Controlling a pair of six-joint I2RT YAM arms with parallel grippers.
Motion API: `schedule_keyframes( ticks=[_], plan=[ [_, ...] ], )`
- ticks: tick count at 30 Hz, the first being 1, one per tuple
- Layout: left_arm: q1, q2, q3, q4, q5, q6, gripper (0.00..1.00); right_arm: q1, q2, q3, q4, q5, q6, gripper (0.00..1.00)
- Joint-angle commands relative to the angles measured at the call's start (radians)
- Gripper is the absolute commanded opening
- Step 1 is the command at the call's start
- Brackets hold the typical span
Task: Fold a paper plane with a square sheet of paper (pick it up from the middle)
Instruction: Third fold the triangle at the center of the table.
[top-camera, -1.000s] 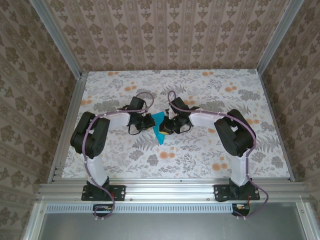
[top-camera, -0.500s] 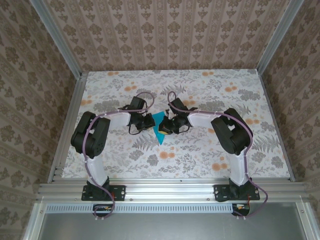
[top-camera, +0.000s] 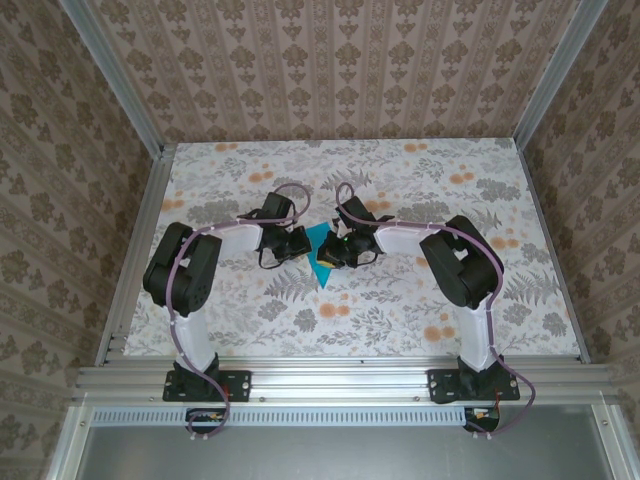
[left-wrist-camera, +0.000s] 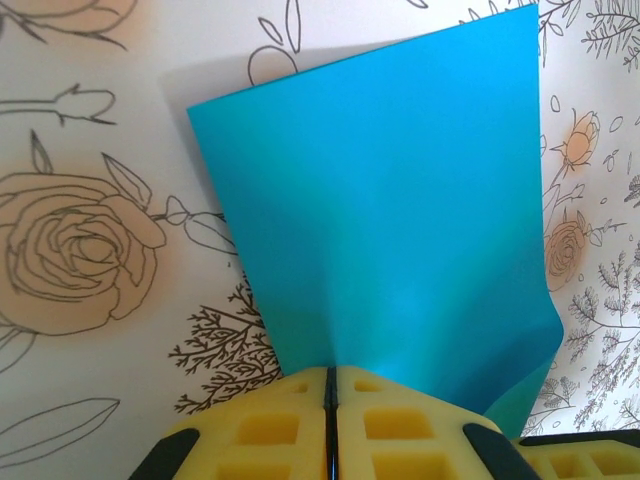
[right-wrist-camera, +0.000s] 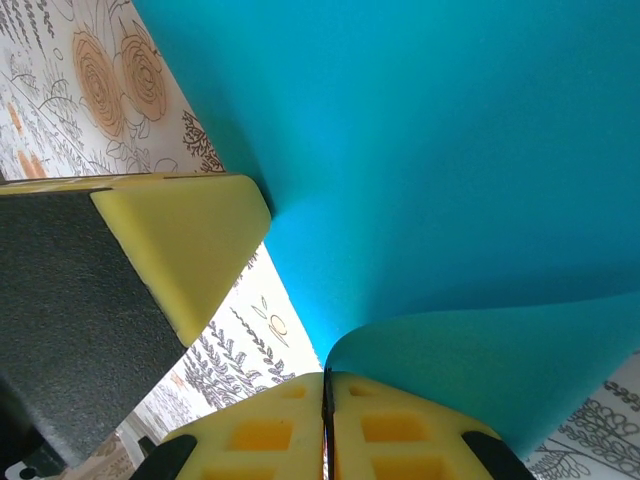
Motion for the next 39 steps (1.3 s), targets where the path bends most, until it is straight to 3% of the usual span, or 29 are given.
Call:
schedule_keyframes(
  ticks=[1,20,39],
  plan=[
    [-0.010,0.051,0.000,-0.069,-0.027,0.025,0.10,0.004,0.021,0.031,0.012,0.031,0.025,0.11],
    [-0.012,0.051,0.005,-0.074,-0.034,0.029,0.10,0.004,0.038,0.034,-0.058,0.020,-0.045,0.13],
    [-0.013,0.057,0.007,-0.075,-0.030,0.027,0.10,0.004,0.053,0.018,0.009,0.013,-0.001,0.13]
  ],
)
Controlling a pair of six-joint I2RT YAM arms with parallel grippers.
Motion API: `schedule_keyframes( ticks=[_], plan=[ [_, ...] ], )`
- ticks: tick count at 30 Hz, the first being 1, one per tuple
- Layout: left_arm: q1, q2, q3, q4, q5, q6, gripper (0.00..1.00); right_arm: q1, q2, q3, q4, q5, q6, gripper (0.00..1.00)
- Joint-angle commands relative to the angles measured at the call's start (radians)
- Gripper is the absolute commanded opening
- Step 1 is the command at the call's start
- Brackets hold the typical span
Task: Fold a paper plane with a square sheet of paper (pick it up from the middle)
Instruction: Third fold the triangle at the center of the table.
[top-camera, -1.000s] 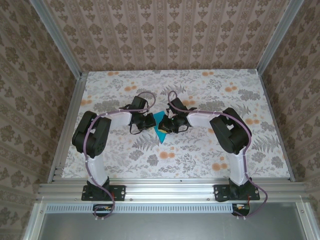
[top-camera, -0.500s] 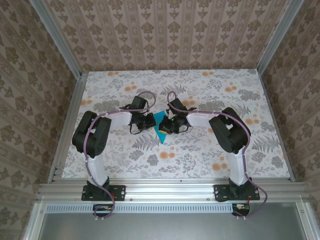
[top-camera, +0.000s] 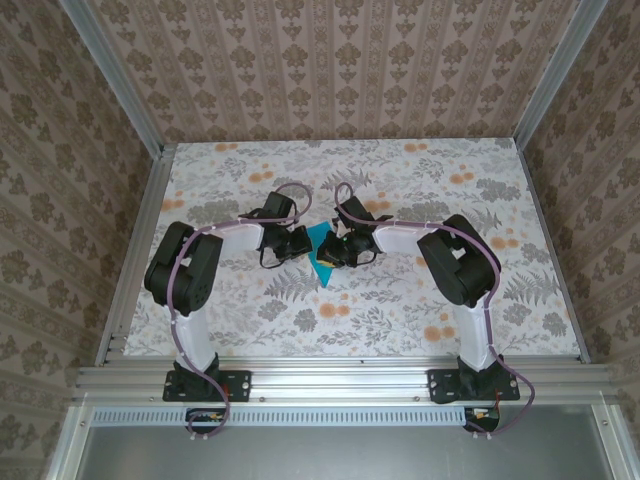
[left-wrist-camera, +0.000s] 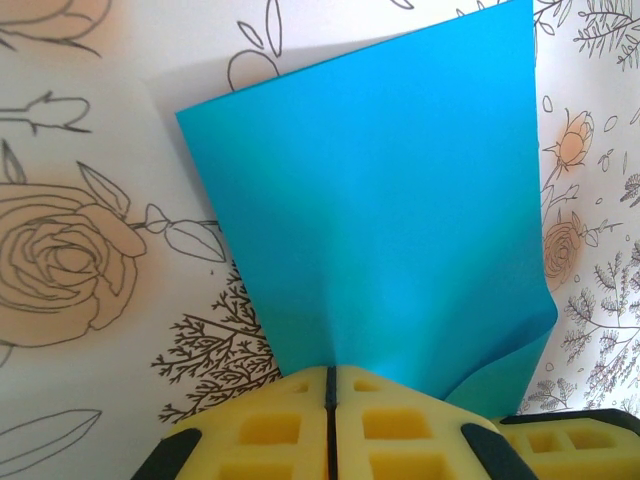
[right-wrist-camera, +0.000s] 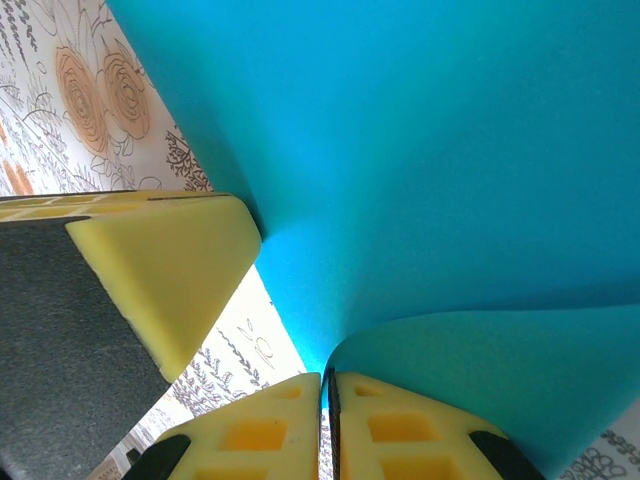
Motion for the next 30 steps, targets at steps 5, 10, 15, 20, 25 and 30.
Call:
schedule_keyframes(
  ticks=[5,10,15,20,25,30],
  plan=[
    [-0.009,0.052,-0.005,-0.071,-0.028,0.022,0.10,0.004,0.039,0.004,0.025,-0.018,0.016,0.13],
    [-0.009,0.052,-0.006,-0.070,-0.028,0.022,0.10,0.004,0.044,0.006,0.025,-0.015,0.018,0.13],
    [-0.011,0.052,-0.006,-0.070,-0.028,0.022,0.10,0.004,0.048,0.007,0.027,-0.014,0.020,0.14],
    [-0.011,0.051,-0.006,-0.070,-0.029,0.022,0.10,0.004,0.054,0.007,0.025,-0.010,0.022,0.14],
    [-0.011,0.052,-0.010,-0.068,-0.028,0.022,0.10,0.004,0.060,0.006,0.037,-0.011,0.032,0.14],
    [-0.011,0.052,-0.011,-0.068,-0.028,0.022,0.10,0.004,0.065,0.009,0.034,-0.009,0.031,0.19]
  ],
)
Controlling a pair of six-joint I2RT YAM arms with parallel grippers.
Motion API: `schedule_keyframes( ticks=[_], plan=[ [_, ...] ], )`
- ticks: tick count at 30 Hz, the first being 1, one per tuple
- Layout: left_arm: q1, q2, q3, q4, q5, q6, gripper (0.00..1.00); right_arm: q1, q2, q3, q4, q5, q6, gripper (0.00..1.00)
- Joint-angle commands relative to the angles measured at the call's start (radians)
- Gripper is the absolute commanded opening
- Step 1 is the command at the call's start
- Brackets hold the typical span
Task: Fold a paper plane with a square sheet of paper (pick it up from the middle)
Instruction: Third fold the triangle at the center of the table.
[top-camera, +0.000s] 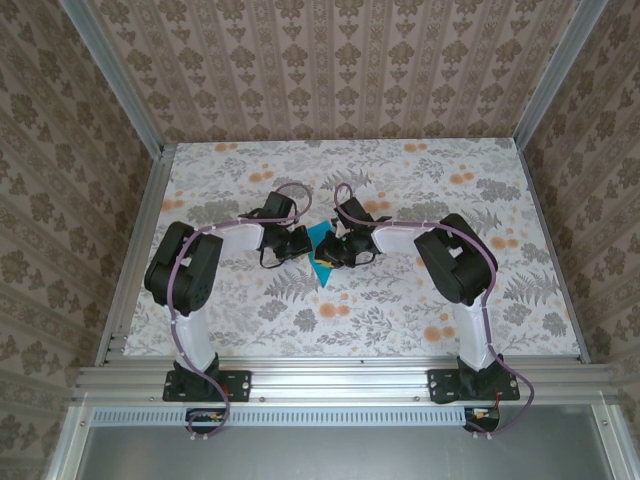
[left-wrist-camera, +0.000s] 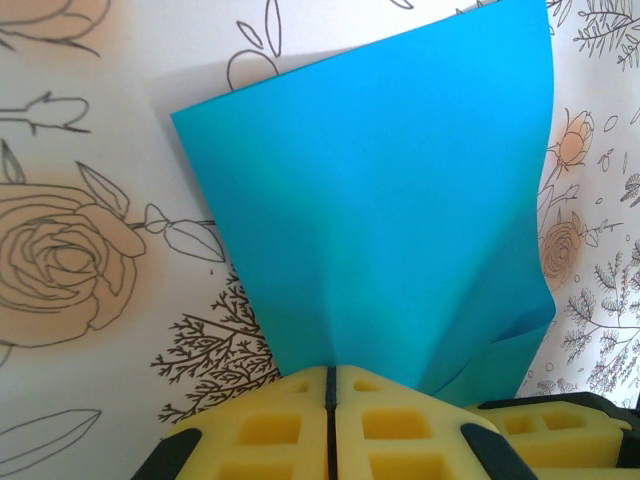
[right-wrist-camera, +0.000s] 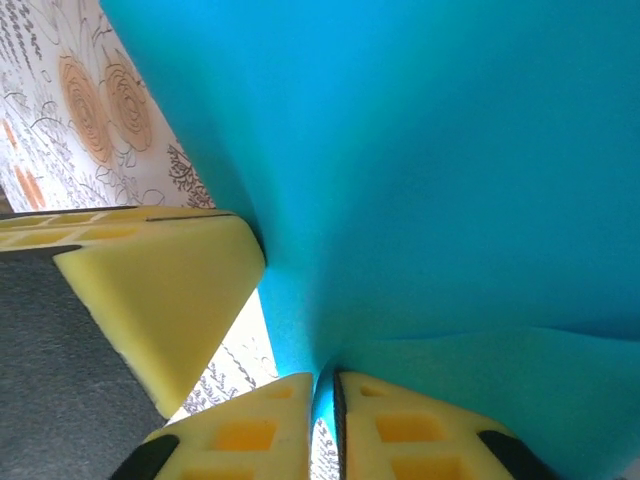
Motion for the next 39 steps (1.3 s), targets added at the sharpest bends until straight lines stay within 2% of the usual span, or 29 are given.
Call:
schedule_keyframes(
  ticks=[1,4,9,11,15,19,26,32,39],
  plan=[
    [-0.010,0.052,-0.011,-0.068,-0.028,0.023,0.10,0.004,0.040,0.007,-0.019,0.015,0.006,0.22],
    [-0.010,0.050,-0.011,-0.069,-0.029,0.022,0.10,0.004,0.035,0.004,-0.036,0.023,-0.005,0.31],
    [-0.010,0.051,0.001,-0.077,-0.032,0.029,0.10,0.004,0.023,-0.007,-0.058,0.034,-0.022,0.32],
    [-0.010,0.050,0.009,-0.084,-0.034,0.032,0.10,0.003,0.024,-0.011,-0.057,0.035,-0.025,0.30],
    [-0.009,0.045,0.022,-0.095,-0.035,0.038,0.10,0.001,0.024,-0.017,-0.059,0.043,-0.027,0.15],
    [-0.009,0.025,0.030,-0.102,-0.027,0.044,0.10,-0.001,0.023,-0.020,-0.078,0.050,-0.041,0.07],
    [-0.009,-0.068,0.008,-0.083,0.026,0.045,0.11,-0.002,0.026,-0.028,-0.072,0.026,-0.062,0.04],
    [-0.012,-0.116,-0.057,0.000,0.123,-0.003,0.10,-0.004,0.031,-0.038,-0.082,0.028,-0.074,0.03],
    [-0.033,-0.089,-0.080,-0.016,0.092,-0.024,0.02,-0.005,0.031,-0.048,-0.072,0.030,-0.065,0.00]
  ],
)
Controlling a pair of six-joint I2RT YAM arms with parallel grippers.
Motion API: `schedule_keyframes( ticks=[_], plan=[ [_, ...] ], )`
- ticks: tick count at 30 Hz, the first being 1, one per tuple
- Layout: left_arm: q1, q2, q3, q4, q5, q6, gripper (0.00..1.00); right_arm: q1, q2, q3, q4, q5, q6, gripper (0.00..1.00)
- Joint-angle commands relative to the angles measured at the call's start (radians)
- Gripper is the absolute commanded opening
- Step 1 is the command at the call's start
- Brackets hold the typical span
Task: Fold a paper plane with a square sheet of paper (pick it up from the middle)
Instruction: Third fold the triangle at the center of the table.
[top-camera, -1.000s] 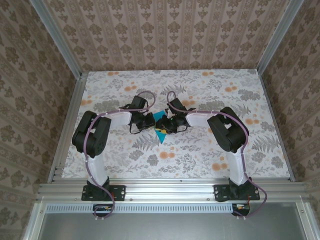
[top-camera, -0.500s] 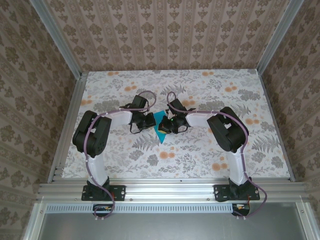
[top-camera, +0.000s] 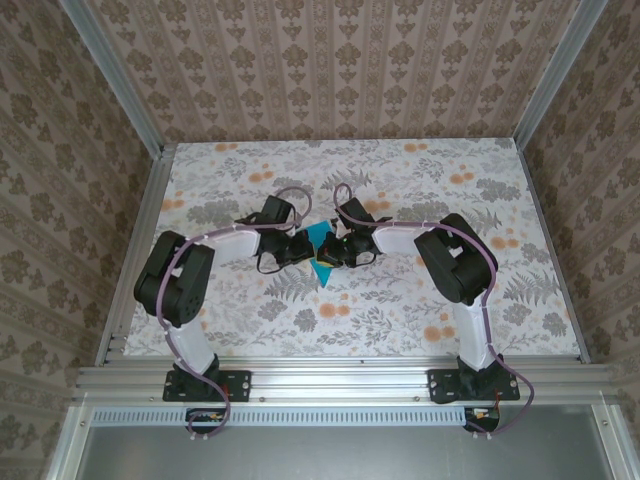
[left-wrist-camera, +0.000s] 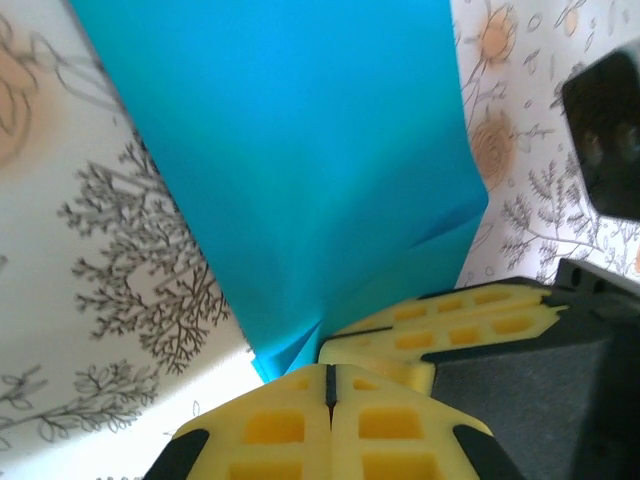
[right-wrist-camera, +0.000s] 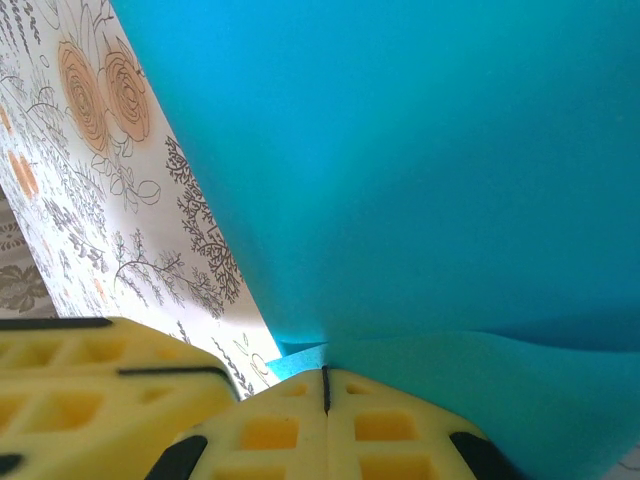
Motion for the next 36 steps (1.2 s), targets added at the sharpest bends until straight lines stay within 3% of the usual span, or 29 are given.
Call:
schedule_keyframes(
  ticks=[1,18,29,36],
  plan=[
    [-0.012,0.015,-0.007,-0.009,0.010,-0.017,0.01,-0.002,0.030,-0.039,-0.074,0.031,-0.011,0.00],
    [-0.025,0.078,0.022,-0.077,-0.098,-0.039,0.00,-0.003,0.019,-0.040,-0.065,0.024,-0.009,0.00],
    [-0.048,0.105,0.027,-0.173,-0.182,-0.035,0.00,-0.019,-0.112,-0.054,0.032,-0.107,-0.019,0.04],
    [-0.066,0.118,0.035,-0.212,-0.228,-0.038,0.00,-0.016,-0.141,-0.122,0.047,-0.117,-0.024,0.05]
  ],
)
